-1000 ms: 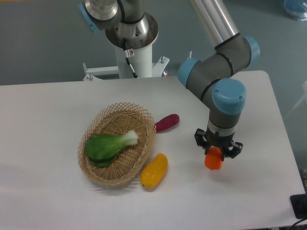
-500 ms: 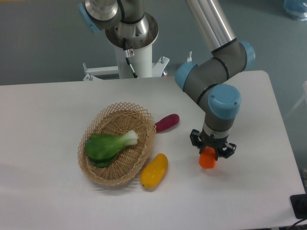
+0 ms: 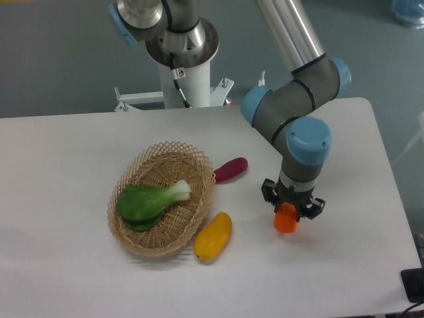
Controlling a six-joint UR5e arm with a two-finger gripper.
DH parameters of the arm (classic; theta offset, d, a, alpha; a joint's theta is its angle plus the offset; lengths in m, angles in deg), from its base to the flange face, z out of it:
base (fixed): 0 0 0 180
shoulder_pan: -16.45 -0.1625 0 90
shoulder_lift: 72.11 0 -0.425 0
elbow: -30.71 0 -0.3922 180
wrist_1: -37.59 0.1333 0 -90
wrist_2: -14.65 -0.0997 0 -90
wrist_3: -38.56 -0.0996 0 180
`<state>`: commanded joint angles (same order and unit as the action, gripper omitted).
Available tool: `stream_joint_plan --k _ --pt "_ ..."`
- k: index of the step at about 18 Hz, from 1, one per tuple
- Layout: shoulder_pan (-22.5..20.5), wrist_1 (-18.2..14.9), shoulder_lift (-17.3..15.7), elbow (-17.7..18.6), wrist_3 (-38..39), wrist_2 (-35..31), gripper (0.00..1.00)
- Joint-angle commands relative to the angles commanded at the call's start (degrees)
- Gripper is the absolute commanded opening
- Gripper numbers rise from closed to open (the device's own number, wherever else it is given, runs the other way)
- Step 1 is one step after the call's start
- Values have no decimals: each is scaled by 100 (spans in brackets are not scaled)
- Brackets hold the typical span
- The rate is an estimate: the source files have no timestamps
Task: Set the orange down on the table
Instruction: 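Open the gripper to release the orange onto the table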
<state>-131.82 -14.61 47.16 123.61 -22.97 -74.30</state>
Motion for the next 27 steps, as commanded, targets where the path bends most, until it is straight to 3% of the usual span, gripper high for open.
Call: stream_joint_plan --k 10,13,17,19,27 --pt "0 0 0 35 18 0 53" --pt "0 0 9 35 18 0 58" --pt "0 0 9 26 9 9 71" --pt "0 9 9 0 -9 9 98" --pt "0 0 -114 -35 18 9 100"
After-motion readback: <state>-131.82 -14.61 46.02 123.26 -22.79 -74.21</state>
